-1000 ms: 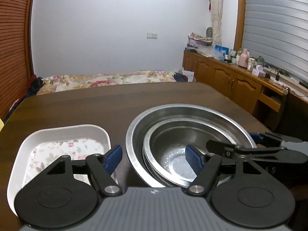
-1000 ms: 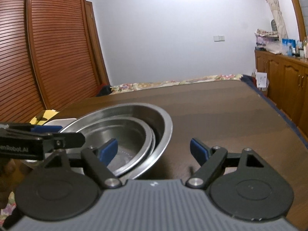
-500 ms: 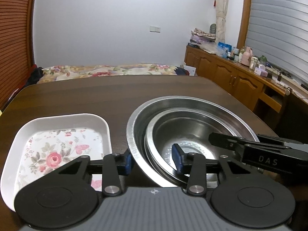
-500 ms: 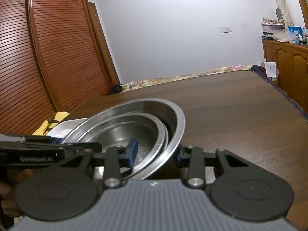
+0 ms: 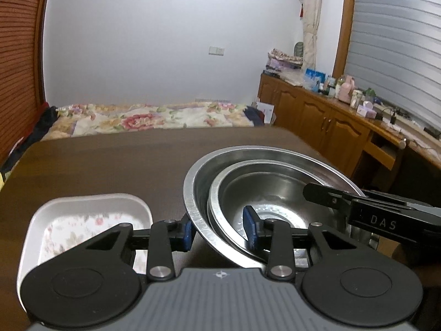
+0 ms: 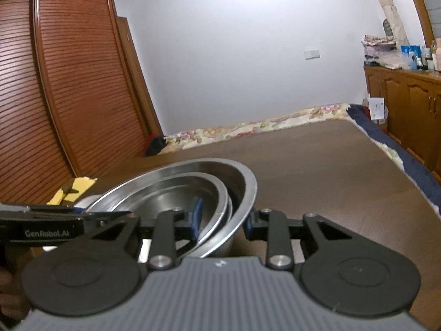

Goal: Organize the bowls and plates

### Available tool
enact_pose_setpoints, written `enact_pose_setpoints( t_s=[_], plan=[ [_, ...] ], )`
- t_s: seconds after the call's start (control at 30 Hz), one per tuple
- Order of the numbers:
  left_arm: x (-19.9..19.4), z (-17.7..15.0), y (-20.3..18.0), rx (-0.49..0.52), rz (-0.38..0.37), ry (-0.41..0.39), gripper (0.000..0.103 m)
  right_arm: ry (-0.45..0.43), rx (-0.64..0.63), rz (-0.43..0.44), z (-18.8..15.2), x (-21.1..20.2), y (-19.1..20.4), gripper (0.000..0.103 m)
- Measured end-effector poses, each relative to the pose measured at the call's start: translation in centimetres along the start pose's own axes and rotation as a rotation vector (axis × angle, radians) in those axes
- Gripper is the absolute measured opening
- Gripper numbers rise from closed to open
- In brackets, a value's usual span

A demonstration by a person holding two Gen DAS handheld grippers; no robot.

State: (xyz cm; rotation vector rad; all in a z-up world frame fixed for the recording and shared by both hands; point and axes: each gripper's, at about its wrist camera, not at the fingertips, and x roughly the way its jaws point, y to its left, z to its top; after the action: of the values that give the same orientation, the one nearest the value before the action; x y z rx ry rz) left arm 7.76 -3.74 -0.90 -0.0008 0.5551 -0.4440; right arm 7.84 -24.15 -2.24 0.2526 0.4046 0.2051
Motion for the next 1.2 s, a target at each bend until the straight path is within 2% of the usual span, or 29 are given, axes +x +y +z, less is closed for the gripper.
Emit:
enact_pose_setpoints(
  t_s=[0.4, 0.8, 1.2],
  plan=[
    [-3.0, 3.7, -0.8, 0.033, 0.0, -0.053, 0.038, -0.057, -0.039, 0.007, 4.1, -1.6, 1.0, 0.032],
    [-5.4, 3.3, 0.7, 0.025, 0.019, -0.057, 0.039, -0.034, -0.017, 0.055, 4.6, -1.6, 2.1, 0.032],
    [-6.7, 2.3, 5.1, -0.028, 0.076, -0.053, 0.039, 0.01, -0.052, 0.124, 3.8, 0.2, 5.7, 0.032]
  ],
)
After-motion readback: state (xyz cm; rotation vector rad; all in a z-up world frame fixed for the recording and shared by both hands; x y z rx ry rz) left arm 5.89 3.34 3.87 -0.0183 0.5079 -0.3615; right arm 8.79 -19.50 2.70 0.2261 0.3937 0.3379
